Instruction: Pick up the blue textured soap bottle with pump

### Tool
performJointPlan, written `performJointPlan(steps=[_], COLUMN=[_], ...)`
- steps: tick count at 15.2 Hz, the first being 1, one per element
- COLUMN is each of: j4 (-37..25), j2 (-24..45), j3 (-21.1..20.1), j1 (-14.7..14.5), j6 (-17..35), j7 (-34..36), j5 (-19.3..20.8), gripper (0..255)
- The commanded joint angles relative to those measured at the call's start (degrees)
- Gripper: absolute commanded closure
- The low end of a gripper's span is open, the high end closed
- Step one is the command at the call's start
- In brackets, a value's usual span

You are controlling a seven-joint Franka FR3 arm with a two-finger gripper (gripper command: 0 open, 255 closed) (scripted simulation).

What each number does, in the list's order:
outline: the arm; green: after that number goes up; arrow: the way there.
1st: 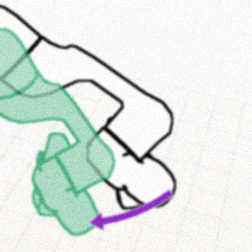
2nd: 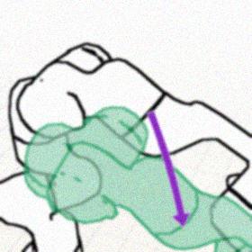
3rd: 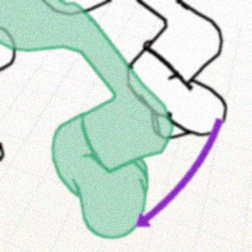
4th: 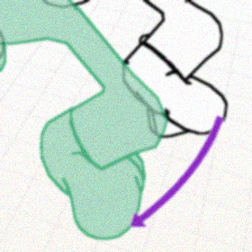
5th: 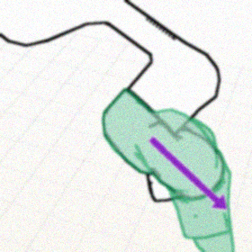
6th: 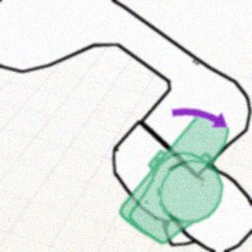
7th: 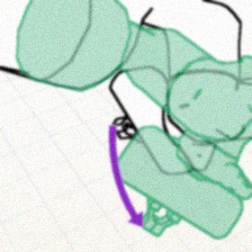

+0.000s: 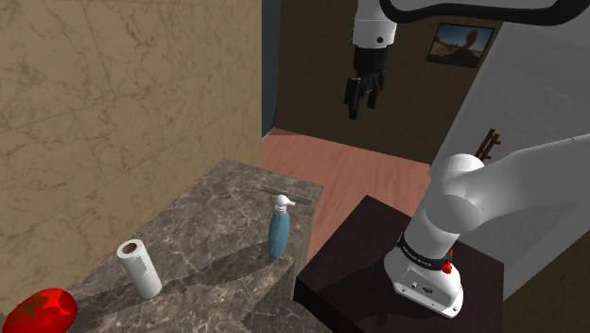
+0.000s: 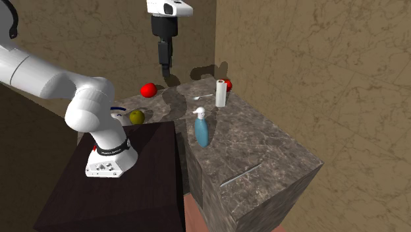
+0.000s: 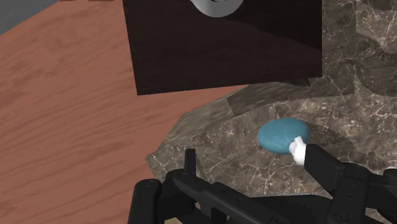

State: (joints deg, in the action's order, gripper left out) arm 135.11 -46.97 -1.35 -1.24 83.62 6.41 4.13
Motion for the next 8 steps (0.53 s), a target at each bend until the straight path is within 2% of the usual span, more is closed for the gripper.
performJointPlan(steps=[1,8], j4=[0.0,8.2], j2=[0.0,4.5], j3=[0.0,-5.0], j1=[0.0,-1.8], j6=[0.0,13.6], j7=[0.0,5.1], j5=[0.0,-2.1], gripper=[0,0])
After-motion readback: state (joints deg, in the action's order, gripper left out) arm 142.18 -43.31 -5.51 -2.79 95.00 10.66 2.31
